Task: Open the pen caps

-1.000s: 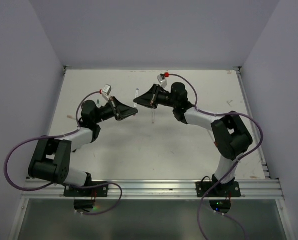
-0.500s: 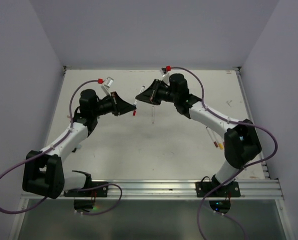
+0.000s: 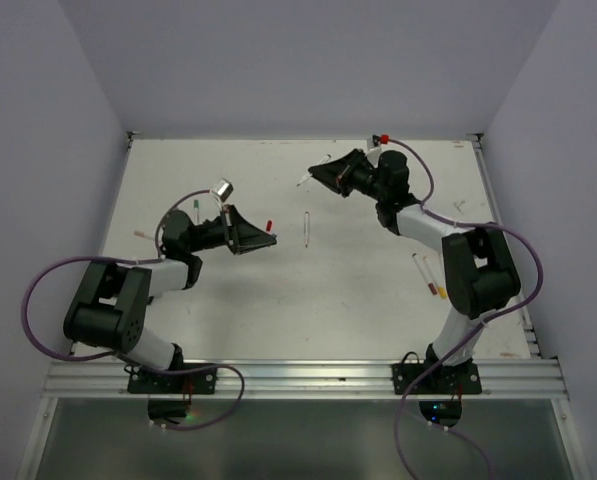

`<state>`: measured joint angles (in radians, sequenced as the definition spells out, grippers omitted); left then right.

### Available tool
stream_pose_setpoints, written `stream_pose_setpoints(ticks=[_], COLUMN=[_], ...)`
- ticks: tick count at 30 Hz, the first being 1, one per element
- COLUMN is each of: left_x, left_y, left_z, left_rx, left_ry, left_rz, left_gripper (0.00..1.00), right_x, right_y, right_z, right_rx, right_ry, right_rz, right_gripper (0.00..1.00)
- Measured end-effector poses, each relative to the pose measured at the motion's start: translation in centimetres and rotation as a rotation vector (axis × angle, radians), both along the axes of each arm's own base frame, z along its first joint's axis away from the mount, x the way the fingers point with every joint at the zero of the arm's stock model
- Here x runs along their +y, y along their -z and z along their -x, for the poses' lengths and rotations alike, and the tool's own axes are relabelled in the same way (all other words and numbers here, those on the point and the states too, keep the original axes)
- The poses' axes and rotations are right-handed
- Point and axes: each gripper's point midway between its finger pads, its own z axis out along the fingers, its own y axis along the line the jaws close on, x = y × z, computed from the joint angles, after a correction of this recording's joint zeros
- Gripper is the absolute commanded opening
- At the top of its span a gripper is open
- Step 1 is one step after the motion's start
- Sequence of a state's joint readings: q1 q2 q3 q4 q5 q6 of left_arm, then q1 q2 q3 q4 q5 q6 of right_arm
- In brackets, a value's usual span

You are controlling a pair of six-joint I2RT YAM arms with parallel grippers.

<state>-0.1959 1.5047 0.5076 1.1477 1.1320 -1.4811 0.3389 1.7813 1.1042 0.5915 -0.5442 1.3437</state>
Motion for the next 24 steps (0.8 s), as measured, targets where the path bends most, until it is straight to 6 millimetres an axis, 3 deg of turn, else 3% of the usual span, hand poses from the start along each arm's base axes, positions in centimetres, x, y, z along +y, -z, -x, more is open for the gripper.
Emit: stream_pose_setpoints(ticks=[3, 5, 10, 12, 15, 20, 24], left_x=[0.1, 0.3, 1.9, 2.9, 4.8, 7.5, 8.5], left_y=[0.8, 1.3, 1.1, 2.0, 6.0, 13.9, 16.5], left_z=[0.1, -0.9, -8.7, -10.8, -12.4, -11.4, -11.5], left_rx=[0.018, -0.035, -0.147, -0.159, -0.105, 0.049, 0.084], left_ry=[0.001, -0.033, -0.256, -0.315, -0.362, -0.335, -0.311], left_rz=[-0.011, -0.076, -0.376, -0.489, -0.666, -0.908, -1.009], left_gripper=[0.00, 0.00, 0.00, 0.00, 0.00, 0.00, 0.00], right_x=[0.3, 0.7, 0.4, -0.6, -2.2, -4.2, -4.9], right_y=[0.4, 0.8, -0.6, -0.3, 2.1, 8.4, 11.5], right_z=[0.0, -0.1, -1.6, -1.3, 0.1, 3.4, 4.8], right_rx=[0.010, 0.035, 0.024, 0.032, 0.090, 0.263, 0.350], right_ry=[-0.005, -0.017, -0.065, -0.081, -0.127, -0.231, -0.289], right_rz=[0.036, 0.129, 0.435, 0.537, 0.681, 0.815, 0.868], right_gripper=[0.00, 0.00, 0.00, 0.00, 0.00, 0.00, 0.00])
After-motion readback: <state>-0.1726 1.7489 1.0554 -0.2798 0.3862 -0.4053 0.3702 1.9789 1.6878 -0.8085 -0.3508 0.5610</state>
